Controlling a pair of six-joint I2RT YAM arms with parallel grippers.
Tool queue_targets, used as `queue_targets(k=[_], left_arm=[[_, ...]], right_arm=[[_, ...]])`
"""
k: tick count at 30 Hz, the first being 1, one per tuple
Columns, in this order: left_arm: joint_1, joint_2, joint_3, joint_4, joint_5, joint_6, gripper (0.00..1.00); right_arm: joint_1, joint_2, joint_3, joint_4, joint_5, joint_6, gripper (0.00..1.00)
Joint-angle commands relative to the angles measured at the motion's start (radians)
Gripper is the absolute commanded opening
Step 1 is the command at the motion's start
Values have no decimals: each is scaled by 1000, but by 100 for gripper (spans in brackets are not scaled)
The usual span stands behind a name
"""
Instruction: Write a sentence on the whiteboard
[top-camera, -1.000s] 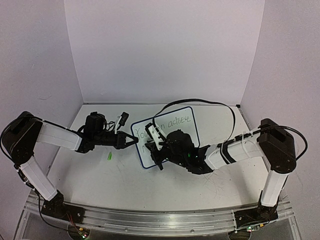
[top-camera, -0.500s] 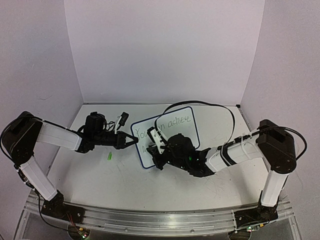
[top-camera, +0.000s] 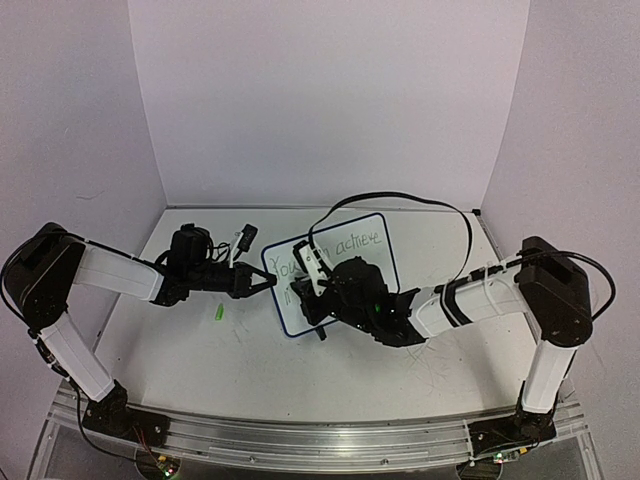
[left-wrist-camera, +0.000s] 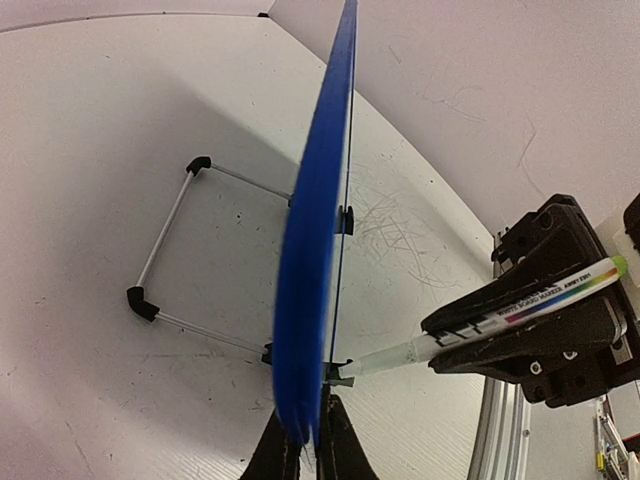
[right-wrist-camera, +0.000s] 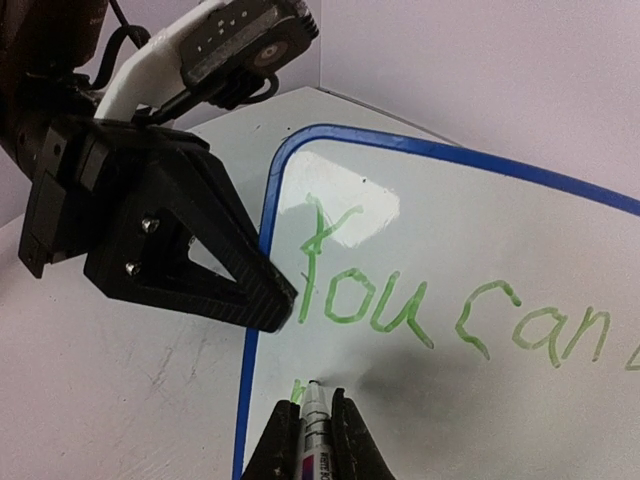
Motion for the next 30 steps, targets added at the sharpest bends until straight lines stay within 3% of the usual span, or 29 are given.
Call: queue_targets(k=[1, 14, 30], left_arm=[[1, 19, 11, -64, -72, 62, 0], [0, 27, 17, -65, -72, 64, 0], [1, 18, 14, -68, -77, 64, 0]], right_arm=[[-22, 4, 30, 13, 77, -13, 0], [-20, -38, -84, -16, 43, 43, 0], [-60, -94, -83, 57, -27, 51, 0]])
